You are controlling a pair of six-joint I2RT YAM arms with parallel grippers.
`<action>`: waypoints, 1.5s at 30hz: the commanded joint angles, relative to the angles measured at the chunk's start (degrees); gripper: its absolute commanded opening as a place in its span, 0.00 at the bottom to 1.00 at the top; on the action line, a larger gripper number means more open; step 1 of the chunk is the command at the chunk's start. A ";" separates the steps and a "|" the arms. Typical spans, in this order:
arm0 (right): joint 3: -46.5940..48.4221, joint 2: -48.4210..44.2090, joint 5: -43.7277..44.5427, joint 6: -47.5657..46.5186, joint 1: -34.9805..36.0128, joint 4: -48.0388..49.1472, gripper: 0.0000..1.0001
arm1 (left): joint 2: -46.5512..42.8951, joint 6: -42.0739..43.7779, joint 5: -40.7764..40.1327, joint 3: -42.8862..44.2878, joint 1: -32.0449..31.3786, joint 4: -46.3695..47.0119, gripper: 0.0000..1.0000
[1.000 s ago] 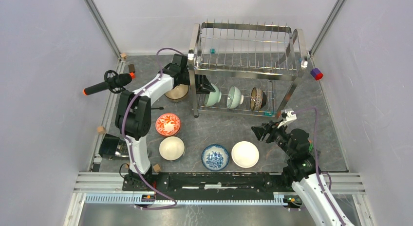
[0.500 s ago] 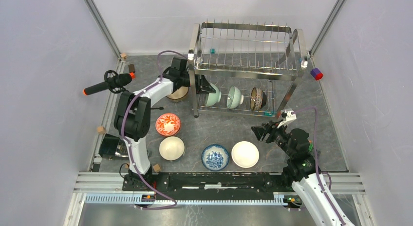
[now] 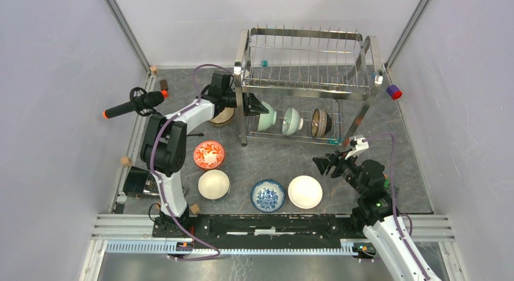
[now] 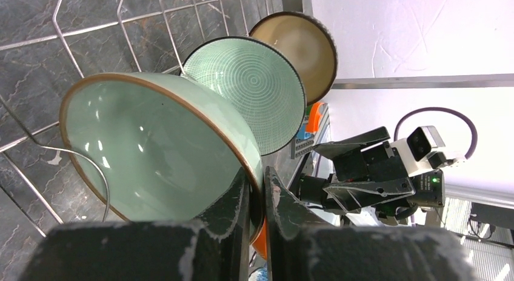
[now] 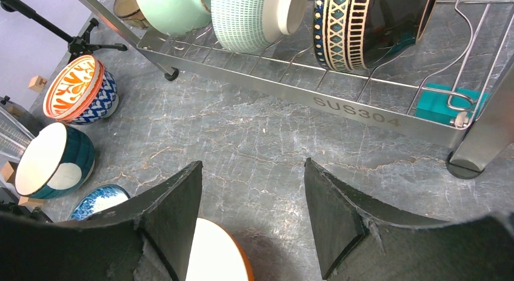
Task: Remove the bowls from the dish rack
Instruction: Pick up the bowl from the dish rack, then place the bowl at the center of the board.
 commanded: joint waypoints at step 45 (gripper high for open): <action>2.62 -2.50 0.44 -1.19 0.25 -0.92 0.67 | -24.76 8.44 -14.48 3.19 5.87 -8.48 0.02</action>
